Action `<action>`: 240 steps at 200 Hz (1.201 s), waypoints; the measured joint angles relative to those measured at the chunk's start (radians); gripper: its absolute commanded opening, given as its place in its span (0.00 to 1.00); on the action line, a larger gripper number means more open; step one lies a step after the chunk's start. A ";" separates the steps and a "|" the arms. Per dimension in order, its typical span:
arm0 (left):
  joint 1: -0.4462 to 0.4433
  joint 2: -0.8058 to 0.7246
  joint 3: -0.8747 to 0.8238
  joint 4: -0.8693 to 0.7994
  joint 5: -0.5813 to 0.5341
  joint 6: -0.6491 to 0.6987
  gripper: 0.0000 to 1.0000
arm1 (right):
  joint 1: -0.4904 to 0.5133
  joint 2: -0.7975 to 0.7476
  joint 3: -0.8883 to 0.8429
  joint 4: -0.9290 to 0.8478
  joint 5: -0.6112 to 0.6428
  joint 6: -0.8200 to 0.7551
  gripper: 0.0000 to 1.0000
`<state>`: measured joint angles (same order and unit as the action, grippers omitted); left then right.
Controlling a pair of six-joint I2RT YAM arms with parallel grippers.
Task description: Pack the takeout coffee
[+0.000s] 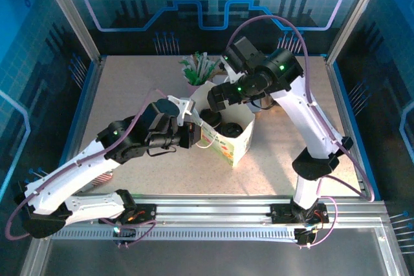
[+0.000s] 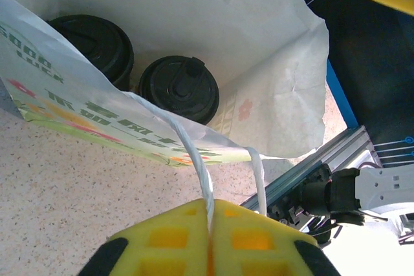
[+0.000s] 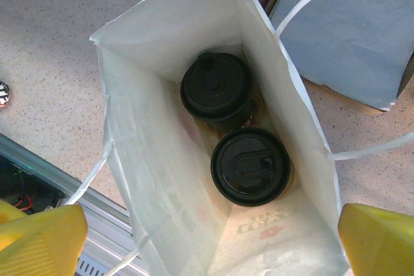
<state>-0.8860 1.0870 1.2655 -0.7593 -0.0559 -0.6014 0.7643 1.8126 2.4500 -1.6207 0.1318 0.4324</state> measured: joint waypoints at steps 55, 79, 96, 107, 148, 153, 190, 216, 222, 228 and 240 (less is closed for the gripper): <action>-0.001 0.001 0.029 -0.008 -0.001 0.005 0.33 | -0.010 -0.025 0.000 0.000 -0.023 -0.001 1.00; -0.001 0.001 0.045 -0.014 -0.003 0.006 0.36 | -0.017 -0.035 0.000 0.000 -0.037 -0.001 1.00; -0.001 0.003 0.058 -0.018 -0.004 0.007 0.39 | -0.022 -0.042 0.000 0.000 -0.040 -0.001 1.00; -0.001 0.005 0.066 -0.021 -0.004 0.008 0.40 | -0.023 -0.046 0.000 0.000 -0.044 -0.001 1.00; -0.001 0.013 0.108 -0.024 -0.008 0.024 0.50 | -0.039 -0.071 0.000 0.004 -0.058 -0.001 1.00; -0.001 0.013 0.115 -0.025 -0.008 0.026 0.51 | -0.042 -0.076 0.000 0.006 -0.058 -0.001 1.00; -0.001 0.026 0.180 -0.038 -0.012 0.050 0.66 | -0.077 -0.137 -0.026 0.043 -0.058 0.000 1.00; -0.001 0.048 0.237 -0.053 -0.019 0.072 0.77 | -0.105 -0.203 -0.079 0.090 -0.058 0.000 1.00; -0.001 0.053 0.250 -0.054 -0.020 0.077 0.78 | -0.110 -0.219 -0.093 0.102 -0.058 0.000 1.00; -0.001 0.060 0.267 -0.056 -0.023 0.082 0.79 | -0.115 -0.234 -0.107 0.115 -0.058 0.000 1.00; -0.001 0.069 0.296 -0.064 -0.027 0.089 0.82 | -0.126 -0.263 -0.134 0.140 -0.058 0.001 1.00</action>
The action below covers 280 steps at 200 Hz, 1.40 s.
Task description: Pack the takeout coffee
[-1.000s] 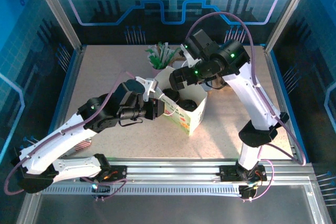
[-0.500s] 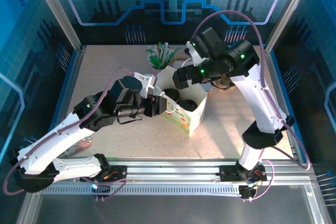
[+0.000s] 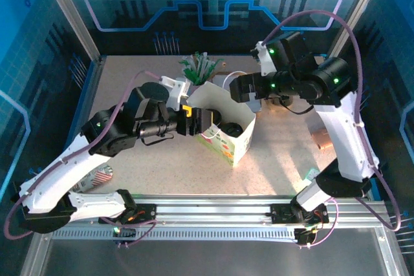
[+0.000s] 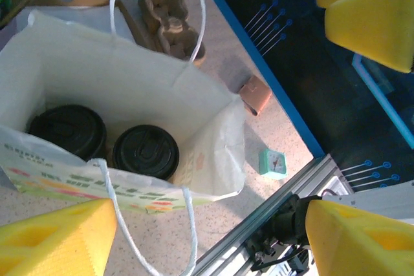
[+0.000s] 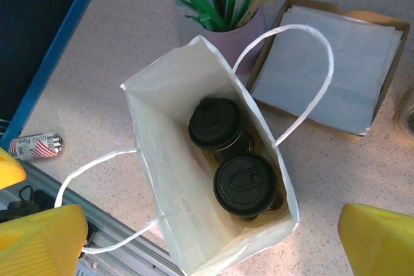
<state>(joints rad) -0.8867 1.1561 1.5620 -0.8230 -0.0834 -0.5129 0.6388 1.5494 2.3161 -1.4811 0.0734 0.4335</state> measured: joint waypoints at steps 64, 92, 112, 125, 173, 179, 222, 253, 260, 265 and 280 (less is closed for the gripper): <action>0.013 0.054 0.190 -0.035 -0.043 0.085 0.91 | -0.083 -0.168 -0.215 0.164 -0.030 0.010 1.00; 0.127 0.079 0.240 -0.038 -0.027 0.114 0.90 | -0.085 -0.217 -0.301 0.220 -0.032 0.010 1.00; 0.262 0.135 0.297 -0.047 -0.005 0.128 0.88 | -0.089 -0.254 -0.381 0.254 -0.030 0.010 1.00; 0.324 0.189 0.342 -0.051 0.014 0.134 0.87 | -0.090 -0.277 -0.431 0.277 -0.029 0.009 1.00; 0.463 0.451 0.505 -0.063 0.134 0.181 0.84 | -0.090 -0.358 -0.595 0.351 -0.025 0.005 1.00; 0.471 0.483 0.518 -0.063 0.149 0.183 0.84 | -0.090 -0.365 -0.610 0.357 -0.024 0.003 1.00; 0.485 0.681 0.595 -0.058 0.265 0.200 0.76 | -0.090 -0.385 -0.678 0.393 -0.023 -0.002 1.00; 0.484 0.811 0.705 -0.056 0.322 0.202 0.72 | -0.090 -0.385 -0.709 0.411 -0.024 -0.006 1.00; 0.482 0.834 0.729 -0.056 0.326 0.205 0.71 | -0.090 -0.385 -0.715 0.413 -0.024 -0.009 1.00; 0.481 0.846 0.739 -0.056 0.326 0.206 0.71 | -0.090 -0.385 -0.718 0.414 -0.026 -0.009 1.00; 0.476 0.878 0.767 -0.060 0.324 0.221 0.69 | -0.090 -0.385 -0.726 0.419 -0.027 -0.010 1.00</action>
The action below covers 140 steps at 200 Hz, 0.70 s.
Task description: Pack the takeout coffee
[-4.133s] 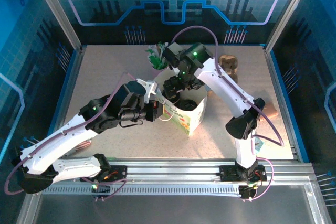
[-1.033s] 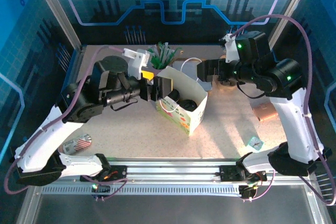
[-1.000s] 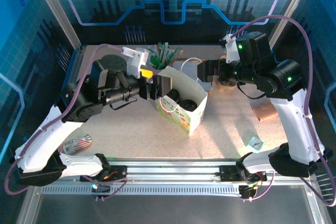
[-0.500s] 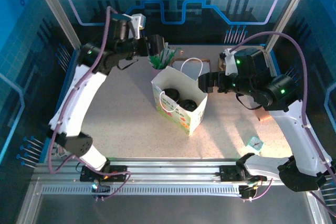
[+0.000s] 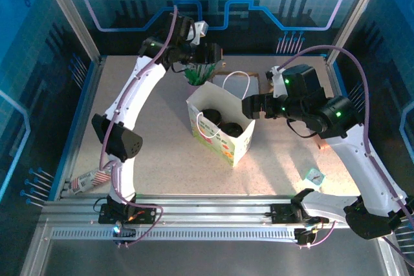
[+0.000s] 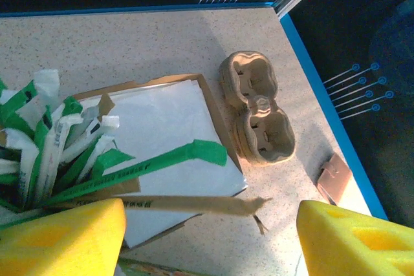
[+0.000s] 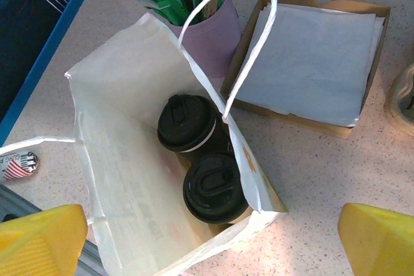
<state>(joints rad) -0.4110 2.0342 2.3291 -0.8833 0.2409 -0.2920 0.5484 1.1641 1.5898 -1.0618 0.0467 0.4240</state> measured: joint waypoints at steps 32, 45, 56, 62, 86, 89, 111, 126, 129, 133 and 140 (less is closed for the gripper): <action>-0.010 0.050 0.017 -0.006 -0.018 0.023 0.59 | 0.000 0.000 -0.006 0.009 -0.009 -0.004 1.00; -0.011 0.072 0.025 -0.006 -0.035 0.034 0.58 | 0.000 -0.001 -0.007 0.011 -0.015 -0.005 1.00; -0.011 0.085 0.026 -0.006 -0.046 0.038 0.58 | 0.000 -0.003 -0.009 0.016 -0.022 -0.007 1.00; -0.011 0.090 0.026 -0.006 -0.051 0.039 0.58 | 0.000 -0.006 -0.013 0.020 -0.024 -0.007 1.00; -0.011 0.100 0.026 -0.005 -0.076 0.040 0.57 | 0.000 -0.020 -0.026 0.025 -0.030 -0.008 1.00; -0.011 0.100 0.026 -0.005 -0.079 0.040 0.57 | 0.000 -0.022 -0.027 0.025 -0.030 -0.008 1.00; -0.011 0.108 0.045 -0.004 -0.095 0.041 0.56 | 0.000 -0.034 -0.029 0.027 -0.032 -0.008 1.00; -0.011 0.115 0.058 -0.003 -0.100 0.040 0.56 | 0.000 -0.043 -0.034 0.029 -0.034 -0.008 1.00; -0.011 0.116 0.059 -0.002 -0.102 0.040 0.56 | 0.000 -0.044 -0.034 0.029 -0.034 -0.008 1.00; -0.011 0.117 0.060 -0.002 -0.105 0.040 0.55 | 0.000 -0.046 -0.035 0.029 -0.036 -0.008 1.00; -0.011 0.121 0.063 -0.002 -0.106 0.040 0.55 | 0.000 -0.048 -0.036 0.030 -0.038 -0.008 1.00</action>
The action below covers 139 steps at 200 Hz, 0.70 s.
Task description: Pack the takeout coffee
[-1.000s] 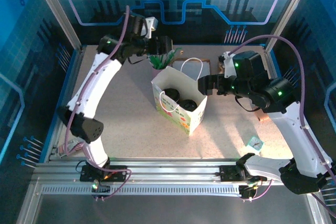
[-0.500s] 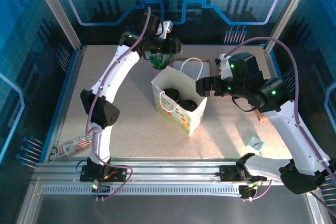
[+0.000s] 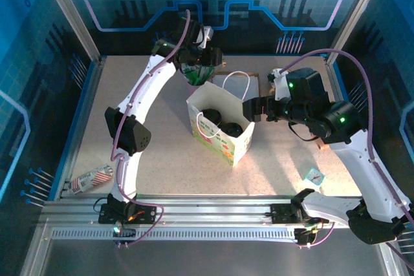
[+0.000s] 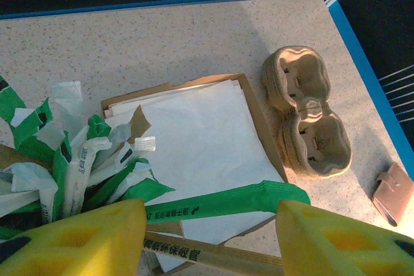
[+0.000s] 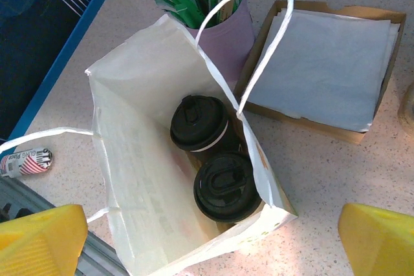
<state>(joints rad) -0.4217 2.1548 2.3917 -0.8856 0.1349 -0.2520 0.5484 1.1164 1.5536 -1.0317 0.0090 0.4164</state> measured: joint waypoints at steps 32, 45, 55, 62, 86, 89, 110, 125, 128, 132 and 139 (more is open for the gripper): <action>-0.003 0.032 0.010 0.002 -0.001 0.000 0.54 | 0.000 -0.002 -0.002 0.001 -0.011 -0.001 1.00; -0.008 0.047 0.010 0.002 -0.005 0.000 0.55 | 0.000 -0.004 -0.003 0.002 -0.014 -0.003 1.00; -0.014 0.057 0.013 0.000 -0.008 -0.001 0.56 | 0.000 -0.007 -0.007 0.002 -0.017 -0.004 1.00; -0.018 0.065 0.018 0.000 -0.008 -0.003 0.56 | 0.000 -0.011 -0.011 0.002 -0.018 -0.006 1.00; -0.031 0.085 0.049 -0.001 -0.009 -0.004 0.54 | 0.000 -0.016 -0.017 0.001 -0.019 -0.010 1.00; -0.032 0.085 0.051 -0.001 -0.010 -0.003 0.54 | 0.000 -0.017 -0.017 0.002 -0.020 -0.010 1.00; -0.033 0.085 0.058 0.001 -0.011 -0.008 0.53 | 0.000 -0.022 -0.019 0.002 -0.021 -0.016 1.00; -0.033 0.085 0.062 0.000 -0.013 -0.011 0.54 | 0.000 -0.026 -0.024 0.000 -0.017 -0.018 1.00; -0.033 0.085 0.063 0.000 -0.014 -0.011 0.54 | 0.000 -0.026 -0.025 0.000 -0.015 -0.018 1.00; -0.033 0.085 0.065 0.000 -0.016 -0.011 0.55 | 0.000 -0.026 -0.025 0.000 -0.013 -0.018 1.00; -0.032 0.085 0.069 0.000 -0.018 -0.012 0.55 | 0.000 -0.021 -0.025 -0.002 -0.009 -0.018 0.99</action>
<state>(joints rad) -0.4538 2.2395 2.4611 -0.8856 0.1169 -0.2638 0.5484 1.0950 1.5284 -1.0332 -0.0002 0.3988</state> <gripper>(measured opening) 0.543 0.997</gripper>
